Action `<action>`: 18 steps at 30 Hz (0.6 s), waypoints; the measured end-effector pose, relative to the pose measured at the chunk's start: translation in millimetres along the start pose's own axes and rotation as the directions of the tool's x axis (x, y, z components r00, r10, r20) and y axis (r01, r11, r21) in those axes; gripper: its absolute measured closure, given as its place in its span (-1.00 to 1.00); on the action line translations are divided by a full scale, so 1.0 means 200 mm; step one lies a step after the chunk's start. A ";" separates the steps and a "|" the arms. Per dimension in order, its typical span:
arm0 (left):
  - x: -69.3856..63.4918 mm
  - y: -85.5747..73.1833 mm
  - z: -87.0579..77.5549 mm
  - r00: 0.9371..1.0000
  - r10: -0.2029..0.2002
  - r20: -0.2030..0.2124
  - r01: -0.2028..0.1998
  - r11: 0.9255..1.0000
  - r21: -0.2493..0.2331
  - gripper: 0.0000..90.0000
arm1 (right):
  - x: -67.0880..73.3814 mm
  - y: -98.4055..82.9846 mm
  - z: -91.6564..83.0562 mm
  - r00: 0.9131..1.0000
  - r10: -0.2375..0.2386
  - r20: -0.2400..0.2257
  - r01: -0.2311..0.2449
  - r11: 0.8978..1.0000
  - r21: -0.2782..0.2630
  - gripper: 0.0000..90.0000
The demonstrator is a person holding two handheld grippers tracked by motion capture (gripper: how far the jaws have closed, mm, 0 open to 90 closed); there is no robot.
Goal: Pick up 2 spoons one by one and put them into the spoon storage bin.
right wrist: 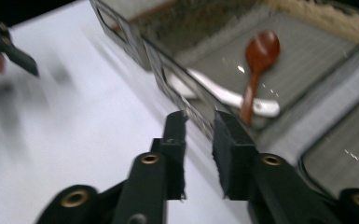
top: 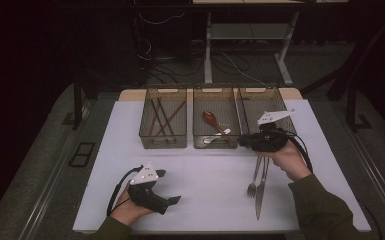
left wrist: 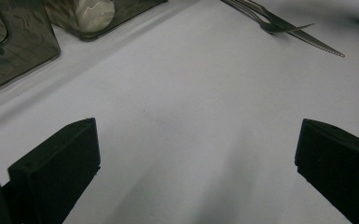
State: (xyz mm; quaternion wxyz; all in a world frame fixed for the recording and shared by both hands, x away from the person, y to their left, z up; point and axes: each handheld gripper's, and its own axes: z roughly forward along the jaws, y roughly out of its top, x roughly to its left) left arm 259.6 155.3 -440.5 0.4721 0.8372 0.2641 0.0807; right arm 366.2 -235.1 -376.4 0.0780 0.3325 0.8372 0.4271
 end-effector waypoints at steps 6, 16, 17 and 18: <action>0.00 0.00 0.00 1.000 0.001 -0.001 -0.001 1.000 -0.003 -1.00 | -0.03 -0.10 -0.03 1.000 0.010 0.016 -0.011 0.999 0.035 0.95; 0.00 0.00 -0.01 1.000 0.006 -0.001 -0.006 1.000 -0.004 -1.00 | -0.01 -0.24 -0.08 1.000 0.012 0.014 -0.013 0.995 0.100 0.98; 0.00 0.00 -0.01 1.000 0.007 -0.001 -0.007 1.000 -0.003 -1.00 | 0.00 -0.25 -0.08 1.000 0.013 0.012 -0.014 0.994 0.106 0.98; 0.00 0.00 -0.01 1.000 0.009 -0.001 -0.009 1.000 -0.002 -1.00 | 0.00 -0.27 -0.08 1.000 0.007 0.008 -0.008 0.994 0.110 0.98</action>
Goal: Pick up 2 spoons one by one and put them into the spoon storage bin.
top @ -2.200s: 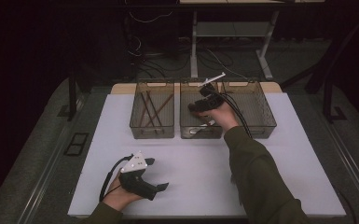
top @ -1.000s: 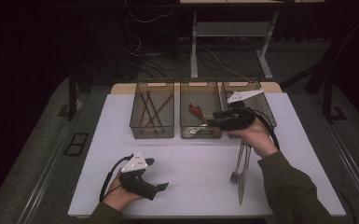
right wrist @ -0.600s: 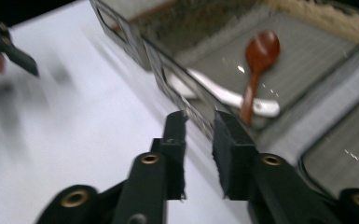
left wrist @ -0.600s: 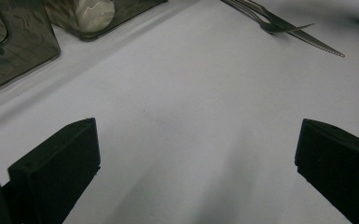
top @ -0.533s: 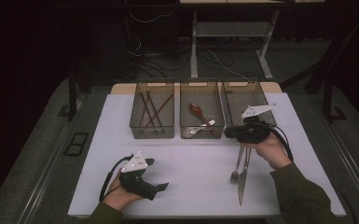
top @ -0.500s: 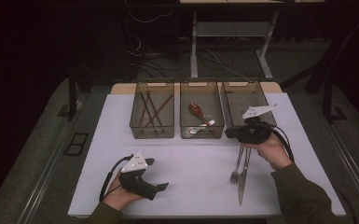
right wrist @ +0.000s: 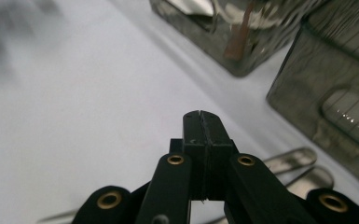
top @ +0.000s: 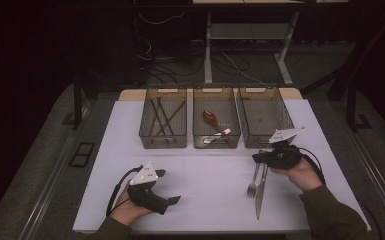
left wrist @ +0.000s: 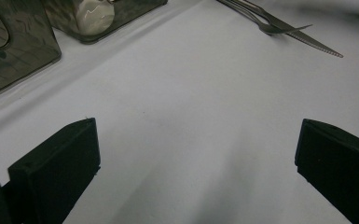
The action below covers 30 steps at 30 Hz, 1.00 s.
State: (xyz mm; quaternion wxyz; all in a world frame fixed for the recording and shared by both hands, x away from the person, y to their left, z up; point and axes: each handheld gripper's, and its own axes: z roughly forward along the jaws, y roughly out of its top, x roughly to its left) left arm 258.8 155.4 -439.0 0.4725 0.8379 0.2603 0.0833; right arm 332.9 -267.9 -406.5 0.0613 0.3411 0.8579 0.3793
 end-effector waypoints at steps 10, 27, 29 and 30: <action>0.00 0.00 0.00 1.000 -0.001 0.001 0.001 1.000 0.000 -1.00 | 0.03 -0.11 0.00 0.999 -0.035 0.041 0.032 0.996 0.080 0.98; 0.00 0.00 0.01 1.000 0.005 0.004 -0.005 1.000 0.006 -1.00 | -0.05 -0.13 0.08 0.994 -0.037 0.104 0.022 0.990 0.139 0.98; 0.00 0.00 0.01 1.000 0.005 0.004 -0.005 1.000 0.006 -1.00 | -0.04 -0.13 0.08 0.994 -0.037 0.098 0.023 0.990 0.142 0.98; 0.00 0.00 0.01 1.000 0.005 0.004 -0.005 1.000 0.006 -1.00 | -0.04 -0.13 0.08 0.995 -0.041 0.095 0.027 0.989 0.145 0.98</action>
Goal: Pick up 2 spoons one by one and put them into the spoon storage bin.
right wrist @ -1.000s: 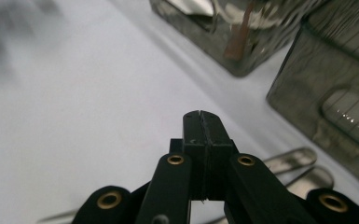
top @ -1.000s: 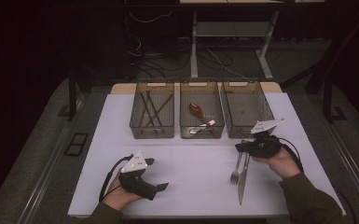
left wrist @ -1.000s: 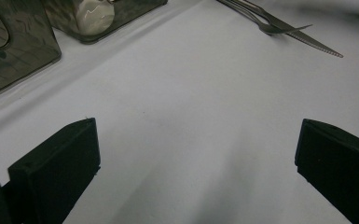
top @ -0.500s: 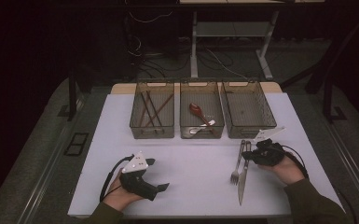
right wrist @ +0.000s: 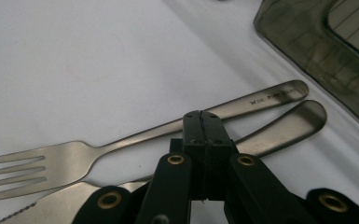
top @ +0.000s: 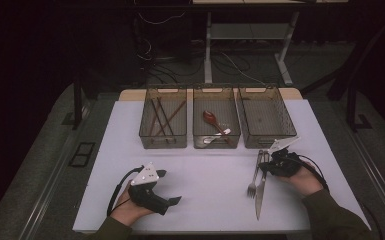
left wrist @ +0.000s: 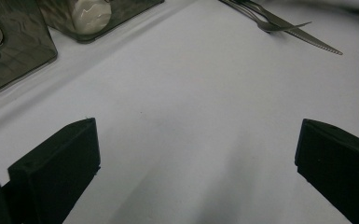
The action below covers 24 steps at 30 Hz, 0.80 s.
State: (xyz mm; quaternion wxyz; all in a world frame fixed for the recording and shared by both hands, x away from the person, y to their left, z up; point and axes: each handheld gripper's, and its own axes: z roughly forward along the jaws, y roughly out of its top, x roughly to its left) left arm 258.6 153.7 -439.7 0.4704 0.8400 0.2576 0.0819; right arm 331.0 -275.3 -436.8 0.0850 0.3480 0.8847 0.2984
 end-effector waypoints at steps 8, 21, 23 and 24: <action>0.00 0.00 0.00 1.000 0.000 0.000 0.000 1.000 0.001 -1.00 | 0.02 0.00 0.01 0.999 -0.019 -0.033 0.019 1.000 0.008 0.98; 0.00 0.00 0.00 1.000 -0.001 0.001 0.001 1.000 -0.002 -1.00 | 0.10 -0.01 0.00 0.990 -0.046 -0.135 0.050 0.999 0.020 0.98; 0.00 0.00 0.00 1.000 0.000 0.000 0.000 1.000 -0.001 -1.00 | 0.10 -0.01 0.00 0.989 -0.049 -0.138 0.053 0.998 0.024 0.98; 0.00 0.00 0.00 1.000 -0.001 0.000 0.001 1.000 -0.002 -1.00 | 0.10 -0.01 0.00 0.989 -0.051 -0.136 0.054 0.998 0.024 0.98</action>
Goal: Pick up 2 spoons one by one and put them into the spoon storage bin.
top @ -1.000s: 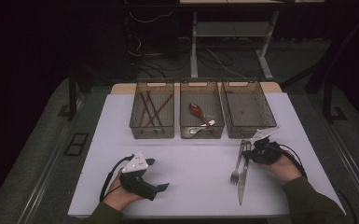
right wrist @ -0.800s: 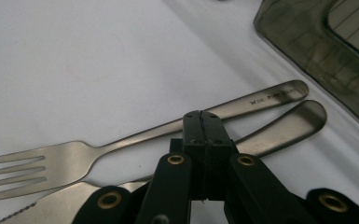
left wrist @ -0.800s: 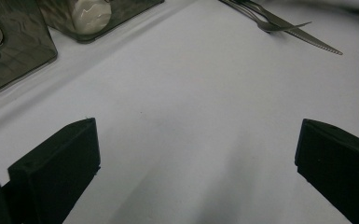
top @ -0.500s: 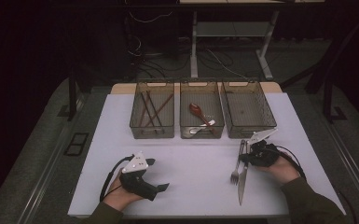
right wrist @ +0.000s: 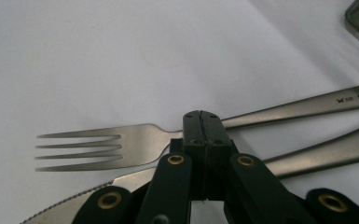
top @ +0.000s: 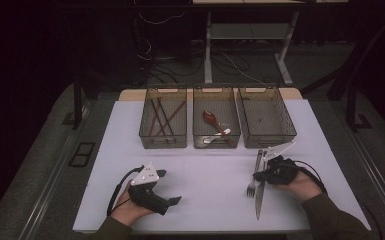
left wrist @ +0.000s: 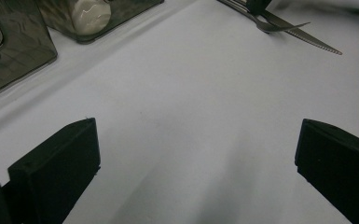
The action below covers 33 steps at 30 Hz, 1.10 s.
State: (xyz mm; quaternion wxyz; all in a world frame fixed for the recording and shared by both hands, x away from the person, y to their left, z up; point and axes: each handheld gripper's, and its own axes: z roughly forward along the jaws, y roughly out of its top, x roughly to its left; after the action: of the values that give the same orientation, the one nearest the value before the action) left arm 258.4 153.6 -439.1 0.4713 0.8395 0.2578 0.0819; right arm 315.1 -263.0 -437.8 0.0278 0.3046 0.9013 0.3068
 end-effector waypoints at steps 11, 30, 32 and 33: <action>0.00 0.00 0.00 1.000 0.006 0.001 -0.006 1.000 0.007 -1.00 | 0.02 0.02 0.03 1.000 0.006 -0.029 -0.006 1.000 -0.027 0.98; 0.00 0.00 0.00 1.000 0.006 0.000 -0.006 1.000 0.007 -1.00 | 0.03 0.15 0.14 0.999 -0.009 -0.040 0.007 0.998 -0.067 0.98; 0.00 0.00 0.01 1.000 0.005 0.001 -0.005 1.000 0.006 -1.00 | 0.03 0.16 0.15 0.999 -0.008 -0.040 0.005 0.997 -0.073 0.99; 0.00 0.00 0.01 1.000 0.006 0.002 -0.006 1.000 0.010 -1.00 | 0.03 0.17 0.16 0.999 -0.010 -0.037 0.007 0.997 -0.076 0.99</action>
State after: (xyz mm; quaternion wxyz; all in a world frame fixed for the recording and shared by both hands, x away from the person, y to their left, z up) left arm 259.1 152.9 -439.6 0.4671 0.8426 0.2553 0.0814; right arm 336.3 -221.4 -443.2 0.0237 0.2937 0.8906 0.3464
